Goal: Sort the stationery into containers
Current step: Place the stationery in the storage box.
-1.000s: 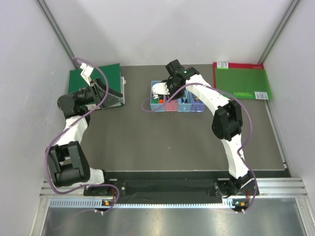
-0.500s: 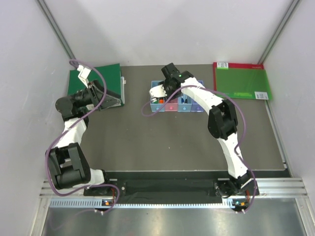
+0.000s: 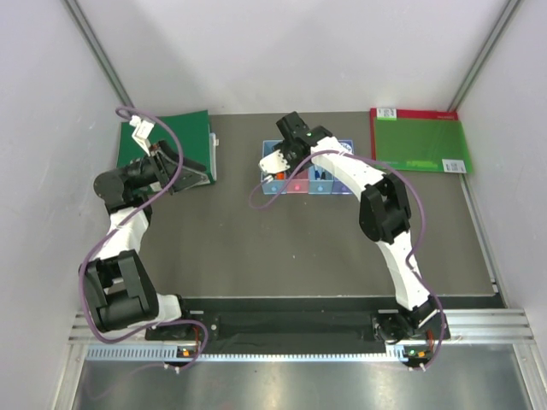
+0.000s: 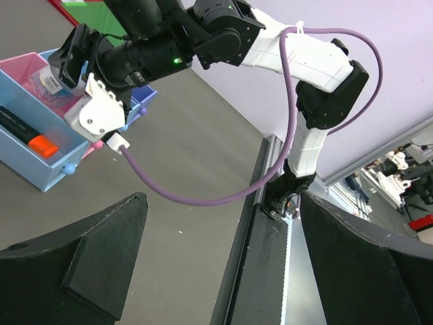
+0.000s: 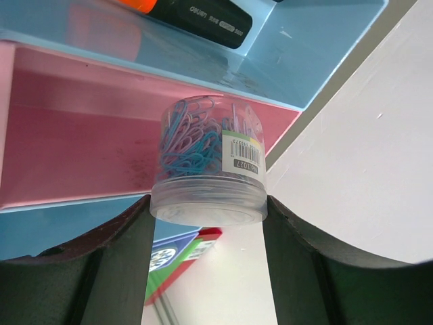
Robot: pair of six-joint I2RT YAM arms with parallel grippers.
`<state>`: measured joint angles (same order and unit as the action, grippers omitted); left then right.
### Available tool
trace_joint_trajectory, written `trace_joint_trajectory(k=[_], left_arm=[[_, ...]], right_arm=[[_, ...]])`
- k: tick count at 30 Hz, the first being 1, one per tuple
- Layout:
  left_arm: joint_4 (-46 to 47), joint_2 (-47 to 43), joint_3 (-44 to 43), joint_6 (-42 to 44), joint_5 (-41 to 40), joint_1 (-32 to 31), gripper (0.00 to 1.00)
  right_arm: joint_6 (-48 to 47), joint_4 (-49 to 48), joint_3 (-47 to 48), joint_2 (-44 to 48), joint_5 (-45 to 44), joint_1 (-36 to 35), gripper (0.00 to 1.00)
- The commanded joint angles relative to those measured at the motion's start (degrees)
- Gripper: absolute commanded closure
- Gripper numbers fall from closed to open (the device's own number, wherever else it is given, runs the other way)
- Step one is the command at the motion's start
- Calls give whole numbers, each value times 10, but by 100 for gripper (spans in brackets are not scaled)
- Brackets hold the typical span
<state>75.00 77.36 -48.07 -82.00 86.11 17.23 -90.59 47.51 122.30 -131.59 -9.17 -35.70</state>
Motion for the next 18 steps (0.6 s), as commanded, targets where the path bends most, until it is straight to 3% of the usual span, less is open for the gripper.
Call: trace_joint_trajectory(k=[1,14,18], left_arm=[[193,-26,8,29,90,5,1],[111,-49,25,101,82,13,1],[90,-57,28,118,79,17,1]], right_arm=[[-43,-2,2,11,-30,-11,80],[-86,20,0,12,-54,-18,80],[-93,23,0,6,-60,-23,75]])
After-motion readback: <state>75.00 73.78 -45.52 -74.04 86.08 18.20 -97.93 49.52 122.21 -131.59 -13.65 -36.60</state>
